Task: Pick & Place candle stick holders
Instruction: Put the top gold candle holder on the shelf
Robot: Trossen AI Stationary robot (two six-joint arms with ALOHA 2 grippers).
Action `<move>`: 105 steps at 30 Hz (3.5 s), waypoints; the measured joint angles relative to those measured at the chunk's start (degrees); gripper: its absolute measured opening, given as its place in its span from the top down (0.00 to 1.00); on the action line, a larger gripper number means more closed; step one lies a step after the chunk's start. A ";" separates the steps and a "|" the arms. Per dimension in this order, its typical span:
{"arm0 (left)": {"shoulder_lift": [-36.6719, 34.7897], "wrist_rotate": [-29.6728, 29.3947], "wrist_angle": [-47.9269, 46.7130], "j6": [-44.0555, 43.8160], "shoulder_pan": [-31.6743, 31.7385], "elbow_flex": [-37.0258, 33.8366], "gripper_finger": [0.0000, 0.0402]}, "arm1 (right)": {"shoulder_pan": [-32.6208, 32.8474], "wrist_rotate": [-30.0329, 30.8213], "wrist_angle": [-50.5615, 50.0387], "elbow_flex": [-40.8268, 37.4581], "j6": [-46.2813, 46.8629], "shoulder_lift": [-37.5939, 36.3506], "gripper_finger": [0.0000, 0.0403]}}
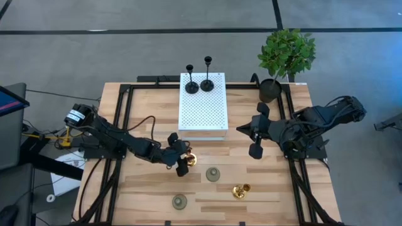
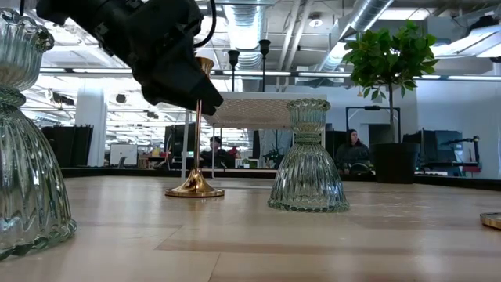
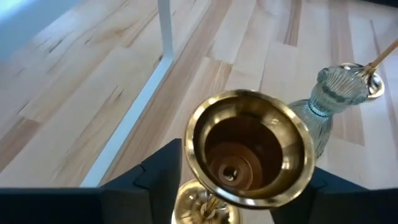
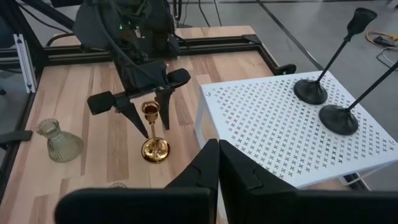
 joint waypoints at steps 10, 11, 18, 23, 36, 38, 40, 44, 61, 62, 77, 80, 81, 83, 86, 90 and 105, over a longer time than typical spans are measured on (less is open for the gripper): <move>0.00 0.00 0.01 -0.02 0.01 0.00 0.78 | 0.08 0.00 -0.01 0.00 0.00 0.00 1.00; 0.00 0.05 0.01 -0.01 -0.01 0.00 0.80 | 0.08 0.00 -0.02 0.00 0.02 0.00 1.00; 0.00 1.86 -0.08 -0.54 -0.24 0.00 0.88 | 0.08 0.01 -0.01 0.00 0.02 0.00 1.00; 0.00 1.72 -0.04 -1.60 -1.41 0.00 0.92 | 0.08 0.05 -0.01 0.00 0.02 0.00 1.00; -12.23 -0.24 -13.32 -12.05 -4.18 0.00 0.92 | 0.06 0.24 -0.46 0.00 0.00 0.00 1.00; -15.55 -0.33 -13.72 -13.44 -4.18 0.01 0.92 | 0.06 0.24 -0.46 0.00 0.00 0.00 1.00; -18.21 -0.46 -14.21 -13.57 -4.18 0.28 0.92 | 0.06 0.24 -0.46 0.00 0.00 0.00 1.00; -20.95 -1.19 -19.38 -13.60 -4.19 4.21 0.92 | 0.06 0.37 -0.63 0.00 -0.99 0.00 1.00; -17.20 -4.40 -30.26 8.36 10.37 28.94 0.92 | -0.02 4.47 -1.27 0.00 -0.90 0.02 1.00; -17.20 -4.24 -30.23 8.91 12.09 29.09 0.92 | -0.03 4.46 -1.27 0.00 -0.88 0.02 1.00; -9.71 8.86 -27.42 10.14 33.10 29.09 0.92 | 0.02 4.48 -1.20 0.00 -0.85 0.02 1.00; -8.22 8.95 -25.95 11.77 34.51 29.09 0.92 | 0.02 4.48 -1.20 0.00 -0.85 0.02 1.00; -7.85 8.88 -25.92 11.99 34.96 29.09 0.92 | 0.02 4.48 -1.20 0.00 -0.85 0.02 1.00; -7.27 8.89 -25.91 12.02 35.80 29.09 0.92 | 0.02 4.48 -1.20 0.00 -0.85 0.02 1.00; -6.61 8.81 -25.40 12.02 36.73 29.09 0.92 | 0.02 4.48 -1.21 0.00 -0.85 0.02 1.00; -6.58 8.83 -24.70 12.03 37.72 29.09 0.92 | 0.02 4.48 -1.23 0.00 -0.85 0.02 1.00; -2.43 9.00 -22.45 12.02 38.72 29.09 0.92 | 0.02 4.48 -1.26 0.00 -0.64 0.02 1.00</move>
